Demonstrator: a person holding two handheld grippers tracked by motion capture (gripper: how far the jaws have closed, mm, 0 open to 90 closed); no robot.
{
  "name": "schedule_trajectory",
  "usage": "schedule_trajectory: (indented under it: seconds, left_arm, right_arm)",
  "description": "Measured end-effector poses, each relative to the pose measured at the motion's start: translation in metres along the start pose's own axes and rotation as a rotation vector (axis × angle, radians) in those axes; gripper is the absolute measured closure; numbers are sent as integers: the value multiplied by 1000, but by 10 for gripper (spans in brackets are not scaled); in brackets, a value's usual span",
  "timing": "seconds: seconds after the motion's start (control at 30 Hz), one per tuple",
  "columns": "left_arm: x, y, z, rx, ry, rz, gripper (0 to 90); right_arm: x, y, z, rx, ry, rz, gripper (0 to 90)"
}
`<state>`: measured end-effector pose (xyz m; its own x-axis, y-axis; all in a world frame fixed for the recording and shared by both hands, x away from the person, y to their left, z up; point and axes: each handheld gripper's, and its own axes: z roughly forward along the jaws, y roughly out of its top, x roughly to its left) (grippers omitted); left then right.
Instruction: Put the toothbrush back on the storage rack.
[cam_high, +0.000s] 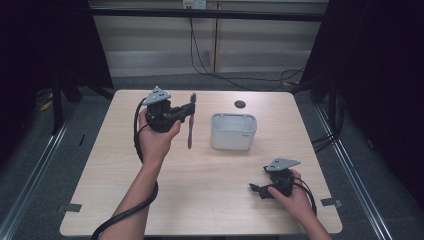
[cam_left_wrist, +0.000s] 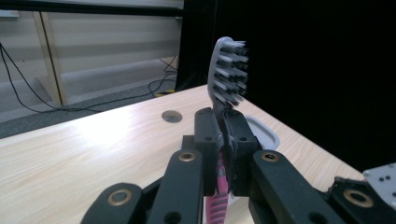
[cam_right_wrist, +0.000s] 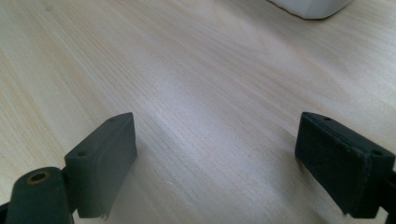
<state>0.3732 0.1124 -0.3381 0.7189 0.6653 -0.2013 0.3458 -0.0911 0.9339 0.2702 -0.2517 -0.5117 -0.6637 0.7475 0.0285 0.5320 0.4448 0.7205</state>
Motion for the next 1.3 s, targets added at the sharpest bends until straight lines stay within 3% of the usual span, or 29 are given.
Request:
schedule_trajectory:
  seconds: [0.63, 1.3]
  left_arm:
    - [-4, 21, 11, -50, 7, 21, 856]
    - [-6, 31, 29, -69, 5, 21, 855]
  right_arm:
    - [0, 0, 0, 0, 0, 0, 122]
    - [0, 0, 0, -1, 0, 1, 122]
